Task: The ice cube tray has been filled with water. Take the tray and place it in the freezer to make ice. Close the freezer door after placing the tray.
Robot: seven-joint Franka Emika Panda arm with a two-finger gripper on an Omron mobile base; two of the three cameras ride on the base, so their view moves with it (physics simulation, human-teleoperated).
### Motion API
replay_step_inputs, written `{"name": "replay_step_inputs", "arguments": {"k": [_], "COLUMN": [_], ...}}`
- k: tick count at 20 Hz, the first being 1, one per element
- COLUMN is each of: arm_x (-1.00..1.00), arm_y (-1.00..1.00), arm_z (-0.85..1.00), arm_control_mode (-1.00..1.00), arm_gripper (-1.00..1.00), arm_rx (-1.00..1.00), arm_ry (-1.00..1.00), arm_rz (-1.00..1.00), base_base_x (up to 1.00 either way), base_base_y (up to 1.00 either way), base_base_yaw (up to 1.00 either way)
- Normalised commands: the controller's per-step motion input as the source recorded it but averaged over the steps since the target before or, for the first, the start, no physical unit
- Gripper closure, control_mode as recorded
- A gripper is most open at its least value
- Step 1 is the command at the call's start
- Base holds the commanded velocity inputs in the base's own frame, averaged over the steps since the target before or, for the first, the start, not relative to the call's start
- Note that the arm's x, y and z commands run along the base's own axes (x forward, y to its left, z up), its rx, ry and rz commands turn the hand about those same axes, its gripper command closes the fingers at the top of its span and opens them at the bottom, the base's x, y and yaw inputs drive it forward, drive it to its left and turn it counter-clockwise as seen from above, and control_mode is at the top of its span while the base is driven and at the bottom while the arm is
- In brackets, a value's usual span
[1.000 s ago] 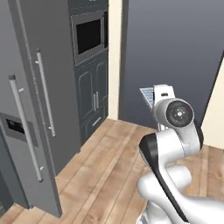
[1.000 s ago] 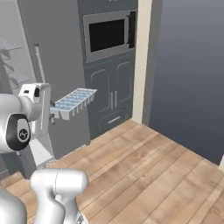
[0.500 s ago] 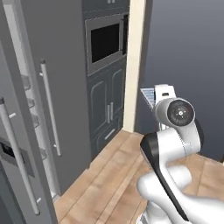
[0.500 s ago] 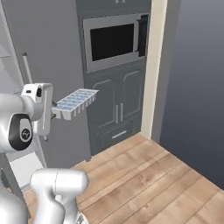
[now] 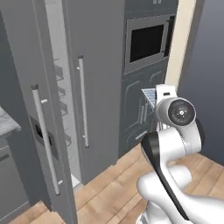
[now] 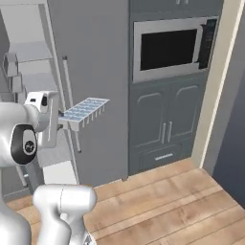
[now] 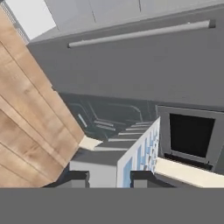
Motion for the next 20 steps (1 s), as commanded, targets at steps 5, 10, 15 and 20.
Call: {"name": "replay_step_inputs", "arguments": {"k": [5, 10, 15, 20], "arm_x": [0.00, 0.00, 0.00, 0.00], "arm_y": [0.00, 0.00, 0.00, 0.00], "arm_z": [0.00, 0.00, 0.00, 0.00], "arm_control_mode": [1.00, 1.00, 1.00, 1.00], "arm_gripper": [1.00, 1.00, 1.00, 1.00], "arm_rx": [0.00, 0.00, 0.00, 0.00], "arm_ry": [0.00, 0.00, 0.00, 0.00], "arm_rz": [0.00, 0.00, 0.00, 0.00], "base_base_x": [0.01, 0.01, 0.00, 0.00], "base_base_y": [-0.10, -0.53, -0.62, -0.54], "base_base_yaw": [0.48, 0.39, 0.36, 0.36]}}
